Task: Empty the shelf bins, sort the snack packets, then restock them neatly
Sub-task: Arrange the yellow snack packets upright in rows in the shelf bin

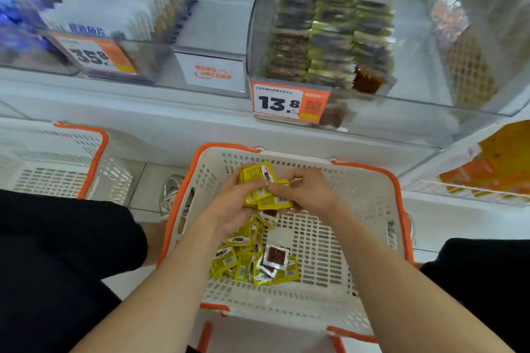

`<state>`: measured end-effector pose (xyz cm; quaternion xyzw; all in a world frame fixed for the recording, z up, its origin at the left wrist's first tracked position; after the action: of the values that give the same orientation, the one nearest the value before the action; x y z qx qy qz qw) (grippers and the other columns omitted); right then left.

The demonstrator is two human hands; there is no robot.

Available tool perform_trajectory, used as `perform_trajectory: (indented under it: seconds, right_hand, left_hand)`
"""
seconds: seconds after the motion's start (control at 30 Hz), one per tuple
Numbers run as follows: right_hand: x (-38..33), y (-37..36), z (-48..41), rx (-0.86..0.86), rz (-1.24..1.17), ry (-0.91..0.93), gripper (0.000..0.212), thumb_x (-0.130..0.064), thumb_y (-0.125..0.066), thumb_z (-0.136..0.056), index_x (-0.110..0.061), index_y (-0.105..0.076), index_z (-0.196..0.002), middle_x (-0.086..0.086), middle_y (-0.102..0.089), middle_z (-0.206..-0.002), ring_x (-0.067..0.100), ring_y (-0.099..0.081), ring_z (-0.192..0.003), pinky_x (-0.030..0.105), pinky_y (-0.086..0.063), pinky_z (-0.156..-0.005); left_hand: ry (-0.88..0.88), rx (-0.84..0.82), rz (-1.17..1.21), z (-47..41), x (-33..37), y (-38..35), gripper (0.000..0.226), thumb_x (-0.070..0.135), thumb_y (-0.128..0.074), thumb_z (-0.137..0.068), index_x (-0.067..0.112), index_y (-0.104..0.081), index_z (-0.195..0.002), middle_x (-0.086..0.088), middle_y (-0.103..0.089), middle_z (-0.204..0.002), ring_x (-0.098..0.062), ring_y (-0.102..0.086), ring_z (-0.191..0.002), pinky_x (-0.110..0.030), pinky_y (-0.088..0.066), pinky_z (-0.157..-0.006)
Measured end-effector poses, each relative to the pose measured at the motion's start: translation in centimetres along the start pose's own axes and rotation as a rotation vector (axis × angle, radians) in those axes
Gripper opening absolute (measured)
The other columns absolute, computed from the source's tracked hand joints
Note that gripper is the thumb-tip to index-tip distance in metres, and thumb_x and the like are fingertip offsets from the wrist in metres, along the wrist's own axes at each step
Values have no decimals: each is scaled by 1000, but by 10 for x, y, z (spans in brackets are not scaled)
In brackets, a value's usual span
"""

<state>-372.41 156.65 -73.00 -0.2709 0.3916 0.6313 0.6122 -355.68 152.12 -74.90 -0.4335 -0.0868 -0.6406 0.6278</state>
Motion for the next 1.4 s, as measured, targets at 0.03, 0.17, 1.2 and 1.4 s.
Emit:
perform_trajectory:
  seconds: [0.03, 0.17, 1.2, 1.4]
  right_hand:
    - [-9, 5, 6, 19, 66, 16, 46, -31, -92, -78, 2, -68, -99, 6, -74, -67, 16, -66, -50, 25, -49, -46]
    - [-42, 37, 27, 16, 280, 26, 48, -48, -93, -72, -9, -75, -93, -5, -72, -69, 7, -62, -58, 23, -46, -53]
    - [-225, 97, 154, 533, 695, 1047, 63, -59, -83, -79, -25, -70, -131, -8, -63, -110, 8, -59, -102, 25, -49, -89]
    - [-251, 123, 145, 480, 968, 1002, 35, -57, -76, -85, -25, -69, -93, -12, -59, -77, 8, -52, -71, 29, -35, -63]
  left_hand:
    - [-20, 20, 3, 4, 5, -3, 42, 3, -66, -97, 11, -55, -137, -24, -72, -120, -33, -75, -89, -43, -63, -68]
    - [-101, 33, 16, 24, 32, -14, 38, -3, -54, -100, 8, -51, -136, -25, -74, -115, -35, -78, -91, -49, -62, -71]
    - [-287, -558, 98, 129, 179, -210, 50, 40, -37, -106, 10, -76, -114, -20, -68, -121, -33, -67, -110, -54, -45, -107]
    - [-197, -650, -185, 118, 186, -212, 47, 24, -25, -97, 11, -55, -131, -11, -70, -121, -22, -71, -94, -58, -34, -112]
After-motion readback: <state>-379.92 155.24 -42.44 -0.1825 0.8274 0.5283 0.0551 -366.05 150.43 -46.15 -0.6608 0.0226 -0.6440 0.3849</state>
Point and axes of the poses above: each hand's wrist, its own z-axis away from the middle knuckle, its own y-axis out of the back of the hand, x = y × z, the point moved 4 cm from there along -z, towards the middle knuckle
